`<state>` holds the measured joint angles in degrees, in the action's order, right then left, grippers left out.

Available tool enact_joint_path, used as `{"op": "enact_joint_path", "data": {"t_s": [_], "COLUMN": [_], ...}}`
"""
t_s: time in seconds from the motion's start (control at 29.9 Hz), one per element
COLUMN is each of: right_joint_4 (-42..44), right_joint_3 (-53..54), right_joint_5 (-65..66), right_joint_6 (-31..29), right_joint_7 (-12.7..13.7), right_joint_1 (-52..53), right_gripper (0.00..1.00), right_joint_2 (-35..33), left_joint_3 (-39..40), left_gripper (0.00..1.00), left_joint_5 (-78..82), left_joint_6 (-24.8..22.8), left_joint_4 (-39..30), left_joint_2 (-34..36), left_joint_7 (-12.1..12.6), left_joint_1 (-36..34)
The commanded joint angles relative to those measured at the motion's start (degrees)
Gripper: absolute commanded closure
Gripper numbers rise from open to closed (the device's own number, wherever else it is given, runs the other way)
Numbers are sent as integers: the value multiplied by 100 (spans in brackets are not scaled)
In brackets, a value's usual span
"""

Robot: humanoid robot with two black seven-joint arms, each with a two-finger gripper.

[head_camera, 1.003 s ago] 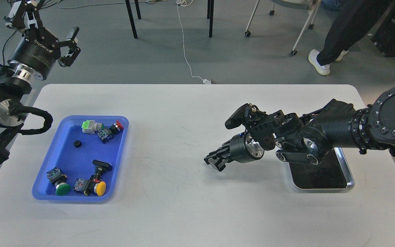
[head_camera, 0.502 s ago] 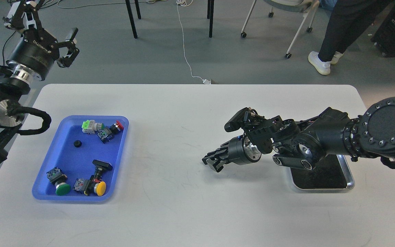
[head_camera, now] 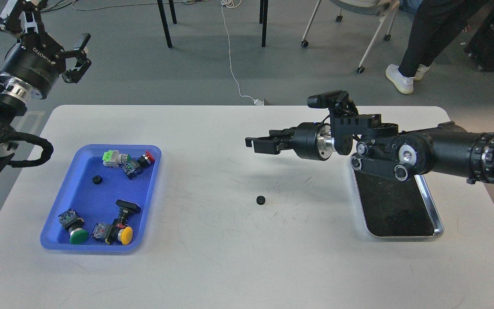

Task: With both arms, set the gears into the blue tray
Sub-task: 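Raise the right arm away and swing the left arm out, then lower the left gripper onto the second black piece and grasp it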

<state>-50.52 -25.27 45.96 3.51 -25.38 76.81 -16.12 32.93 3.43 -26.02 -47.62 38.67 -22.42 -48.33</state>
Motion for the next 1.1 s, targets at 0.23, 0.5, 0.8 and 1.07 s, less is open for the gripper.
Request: {"op": "enact_joint_path", "data": {"t_s": [0.23,0.5,0.8,1.07], "right_joint_4": [121,95,113,-10], "right_joint_3": [4423,5638,5982,6543], "right_joint_5": [-237,-2036,-4331,-5246], "right_joint_6": [27,-34,-851,-1589], "right_joint_7": [68,165,209,244], "right_joint_1": [-2116,-2628,-2970,-3971], "right_gripper": [1,1,1,1], "right_joint_2": [-1104,-1156,-1455,-1658], "left_joint_3": [-24,-32,-1191,-2694], "left_gripper": [2,2,3,6], "left_joint_5": [3845,6757,8014,10053], "left_joint_6": [36,71,245,1502], "left_joint_4": [-1171,-1558,-1575,-1496], "left_joint_2": [-70,-1229,-2328,-2829], "left_joint_7": [247,317,774,730], "left_joint_1": [-704,-669,-994,-880]}}
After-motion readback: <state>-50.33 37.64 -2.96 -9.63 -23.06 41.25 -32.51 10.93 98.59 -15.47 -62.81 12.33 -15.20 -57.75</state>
